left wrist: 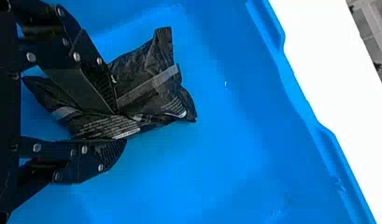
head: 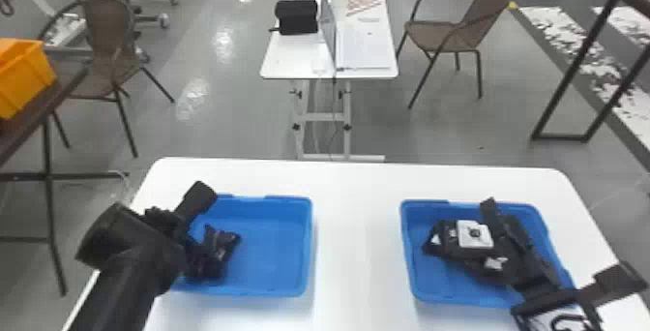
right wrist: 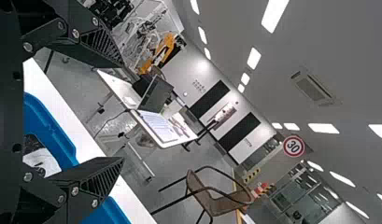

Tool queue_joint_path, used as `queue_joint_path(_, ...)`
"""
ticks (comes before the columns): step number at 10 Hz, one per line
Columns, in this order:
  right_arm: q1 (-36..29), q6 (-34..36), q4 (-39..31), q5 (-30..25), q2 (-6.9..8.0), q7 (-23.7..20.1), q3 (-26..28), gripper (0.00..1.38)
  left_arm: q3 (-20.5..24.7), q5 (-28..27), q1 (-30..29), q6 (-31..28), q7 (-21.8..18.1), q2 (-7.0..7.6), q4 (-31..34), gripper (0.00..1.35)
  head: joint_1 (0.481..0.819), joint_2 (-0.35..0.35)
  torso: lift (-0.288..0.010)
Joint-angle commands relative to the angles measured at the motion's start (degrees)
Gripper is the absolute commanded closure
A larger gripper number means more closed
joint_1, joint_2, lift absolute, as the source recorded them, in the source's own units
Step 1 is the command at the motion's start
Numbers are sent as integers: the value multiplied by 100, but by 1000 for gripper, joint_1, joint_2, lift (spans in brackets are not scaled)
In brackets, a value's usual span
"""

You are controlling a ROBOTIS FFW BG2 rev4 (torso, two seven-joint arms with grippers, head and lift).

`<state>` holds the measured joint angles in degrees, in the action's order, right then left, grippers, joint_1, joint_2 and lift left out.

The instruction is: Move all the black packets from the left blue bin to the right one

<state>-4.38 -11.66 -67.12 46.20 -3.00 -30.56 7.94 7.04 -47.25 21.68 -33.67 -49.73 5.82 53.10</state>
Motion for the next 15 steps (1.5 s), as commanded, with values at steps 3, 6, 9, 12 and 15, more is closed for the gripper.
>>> queue_joint_path(3, 7, 49, 41, 12, 19, -73, -30, 343, 394, 392, -946, 1170, -555, -230, 1976, 1208, 695, 16, 0)
queue_joint_path(6, 121, 208, 59, 12, 19, -257, -91, 343, 447, 1939, -1086, 2910, -652, -406, 2503, 1208, 695, -41, 0)
queue_joint_path(9, 499, 436, 6, -313, 2, -749, -179, 343, -722, 2115, -462, 3745, -617, -248, 2169, 1208, 695, -93, 0)
queue_joint_path(12, 877, 445, -12, -366, -16, -802, -408, 344, -1812, 2159, 144, 4272, -327, -389, 1018, 1208, 695, -158, 0)
queue_joint_path(15, 1299, 454, 296, -498, -16, -793, -592, 344, -2330, 2378, 522, 4378, -309, -459, 570, 1208, 695, -202, 0)
